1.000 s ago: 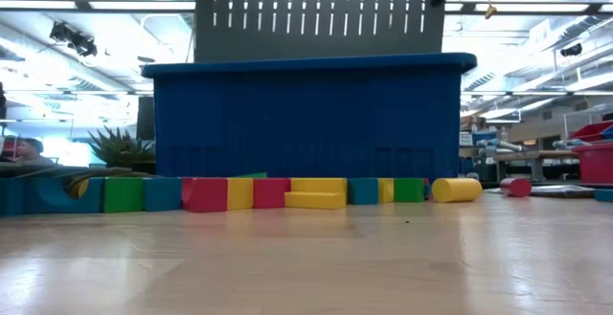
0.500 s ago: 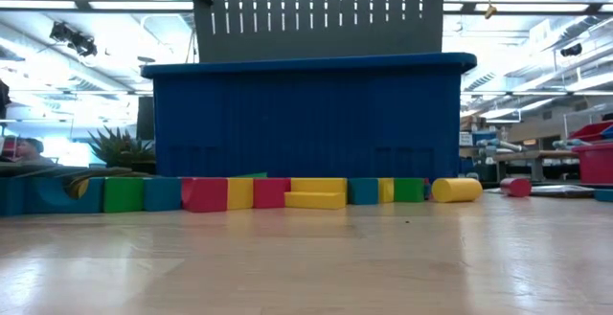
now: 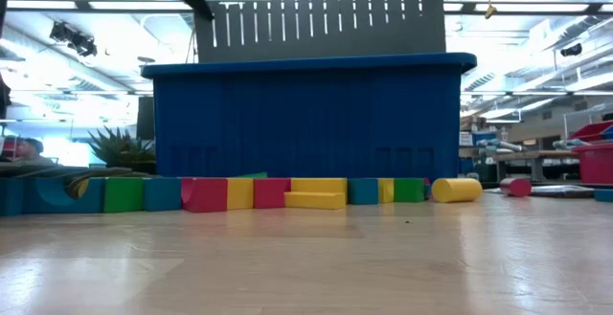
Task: Sort blocks
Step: Assemble the blue bin using gray bin divider
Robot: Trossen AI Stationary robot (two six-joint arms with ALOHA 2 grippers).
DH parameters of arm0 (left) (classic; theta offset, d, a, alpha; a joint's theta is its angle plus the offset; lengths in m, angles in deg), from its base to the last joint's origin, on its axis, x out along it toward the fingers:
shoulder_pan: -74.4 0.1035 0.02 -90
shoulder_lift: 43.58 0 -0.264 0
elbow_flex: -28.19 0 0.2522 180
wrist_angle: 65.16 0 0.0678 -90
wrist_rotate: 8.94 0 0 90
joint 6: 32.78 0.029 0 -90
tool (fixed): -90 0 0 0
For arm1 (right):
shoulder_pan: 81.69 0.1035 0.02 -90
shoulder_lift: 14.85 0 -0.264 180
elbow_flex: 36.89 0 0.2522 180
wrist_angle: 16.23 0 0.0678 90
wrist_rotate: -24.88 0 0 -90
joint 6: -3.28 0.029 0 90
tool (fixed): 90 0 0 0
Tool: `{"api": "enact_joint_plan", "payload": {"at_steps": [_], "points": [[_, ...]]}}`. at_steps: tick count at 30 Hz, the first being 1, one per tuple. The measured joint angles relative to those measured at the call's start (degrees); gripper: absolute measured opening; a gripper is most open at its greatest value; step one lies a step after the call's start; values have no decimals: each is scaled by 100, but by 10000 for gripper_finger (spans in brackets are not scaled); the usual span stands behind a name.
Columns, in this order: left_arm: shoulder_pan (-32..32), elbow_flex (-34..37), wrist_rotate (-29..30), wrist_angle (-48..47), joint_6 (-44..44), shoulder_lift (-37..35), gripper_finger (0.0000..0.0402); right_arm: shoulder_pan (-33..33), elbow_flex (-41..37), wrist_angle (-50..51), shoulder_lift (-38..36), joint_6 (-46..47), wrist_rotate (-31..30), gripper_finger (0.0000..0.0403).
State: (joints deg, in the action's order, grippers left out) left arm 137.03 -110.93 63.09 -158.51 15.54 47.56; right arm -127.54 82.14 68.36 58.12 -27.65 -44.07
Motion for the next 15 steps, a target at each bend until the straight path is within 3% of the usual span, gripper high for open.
{"api": "enact_joint_plan", "payload": {"at_steps": [15], "points": [[74, 0, 233, 95, -271, 15, 10, 231, 0, -175, 4, 38, 18, 0]]}}
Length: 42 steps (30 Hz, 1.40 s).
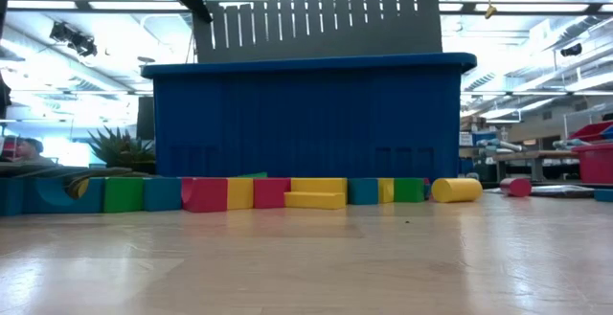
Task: Sort blocks
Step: Assemble the blue bin using gray bin divider
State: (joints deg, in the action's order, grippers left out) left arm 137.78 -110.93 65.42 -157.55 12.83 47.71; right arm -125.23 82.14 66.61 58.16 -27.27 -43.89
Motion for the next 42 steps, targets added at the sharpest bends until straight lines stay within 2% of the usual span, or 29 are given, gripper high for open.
{"api": "enact_joint_plan", "payload": {"at_steps": [10, 15, 21, 24, 36, 42], "points": [[-4, 0, 110, -98, -403, -17, 10, 5, -2, -13, 2, 144, -68, 0], [-39, 0, 35, -42, -407, -37, 10, 3, 68, -26, -25, 61, -393, 0], [-37, 0, -154, -82, -418, -37, 10, 3, 147, 0, -36, 85, -272, 0], [-47, 0, 102, -125, -437, -50, 10, 3, 147, 8, 2, 131, -171, 0], [-44, 0, 243, -126, -530, -70, 10, 3, 147, 7, 273, 133, 32, 0], [-42, 0, 276, -122, -529, -72, 10, 0, 147, -56, 336, -63, -55, 0]]}}
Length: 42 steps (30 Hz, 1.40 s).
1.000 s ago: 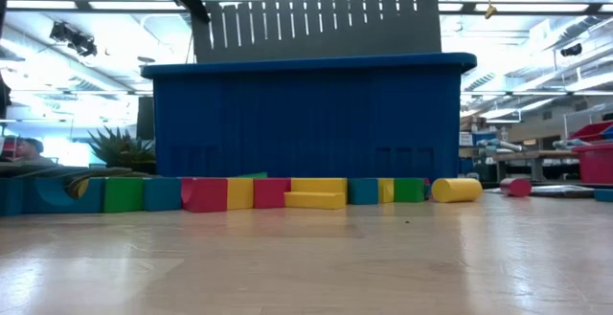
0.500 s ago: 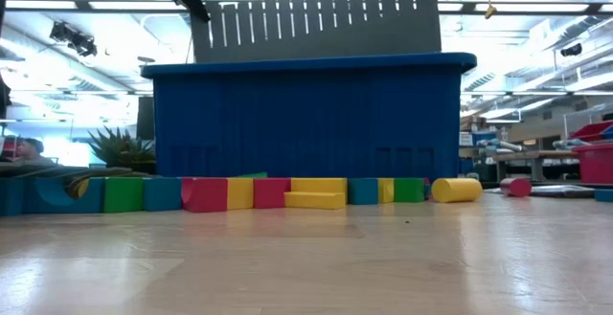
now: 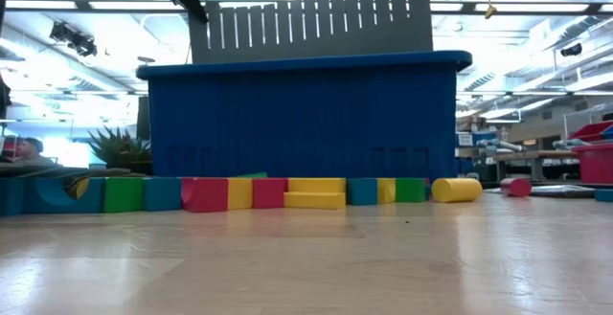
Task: Sort blocks
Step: Assemble the blue bin using gray bin divider
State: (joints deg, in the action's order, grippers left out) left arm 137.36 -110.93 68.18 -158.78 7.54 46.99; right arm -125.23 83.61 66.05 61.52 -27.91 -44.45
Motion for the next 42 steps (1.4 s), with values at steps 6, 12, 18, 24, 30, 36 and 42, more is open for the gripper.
{"api": "enact_joint_plan", "payload": {"at_steps": [6, 12, 18, 24, 30, 36, 42], "points": [[0, 0, -5, 9, 2, 2, 10, -93, 0, -18, 1, -63, -27, 0], [-7, 0, -51, 17, 4, 2, 10, -244, 0, 525, 51, -246, -235, 0], [-7, 0, -52, 33, 4, 0, 10, -332, 2, 390, 82, -382, -418, 0], [-9, 0, -80, 33, 6, 0, 10, -474, -4, 653, 178, -441, -523, 0], [-9, 0, -66, 33, 6, 0, 10, -480, -4, 650, 180, -450, -564, 0], [-9, 0, -69, 31, 8, -1, 10, -569, -4, 852, 241, -412, -586, 0], [-9, 85, -68, 50, 6, 9, 10, -609, -4, 888, 263, -323, -589, 0]]}}
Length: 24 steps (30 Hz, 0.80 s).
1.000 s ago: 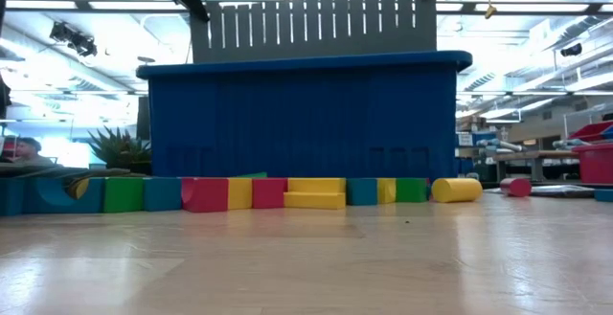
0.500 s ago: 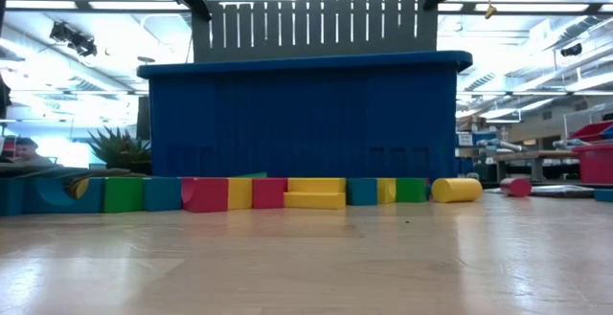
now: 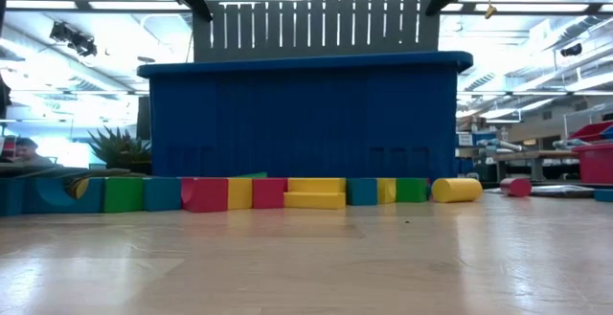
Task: Sort blocks
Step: Assemble the blue bin using gray bin divider
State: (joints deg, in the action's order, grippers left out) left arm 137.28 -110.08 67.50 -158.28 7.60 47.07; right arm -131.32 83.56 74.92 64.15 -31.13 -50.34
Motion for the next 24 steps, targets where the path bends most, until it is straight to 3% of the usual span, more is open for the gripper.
{"api": "enact_joint_plan", "payload": {"at_steps": [7, 20, 24], "points": [[2, 466, 61, -13, -4, 4, 10, -2, -18, 28, 9, 54, -7, 0], [1, 517, 109, -159, -115, 170, 10, -9, -915, -253, 9, 91, -6, 0], [7, 953, 195, -70, -155, 203, 10, -10, -1044, -347, 20, 131, -23, 0]]}}
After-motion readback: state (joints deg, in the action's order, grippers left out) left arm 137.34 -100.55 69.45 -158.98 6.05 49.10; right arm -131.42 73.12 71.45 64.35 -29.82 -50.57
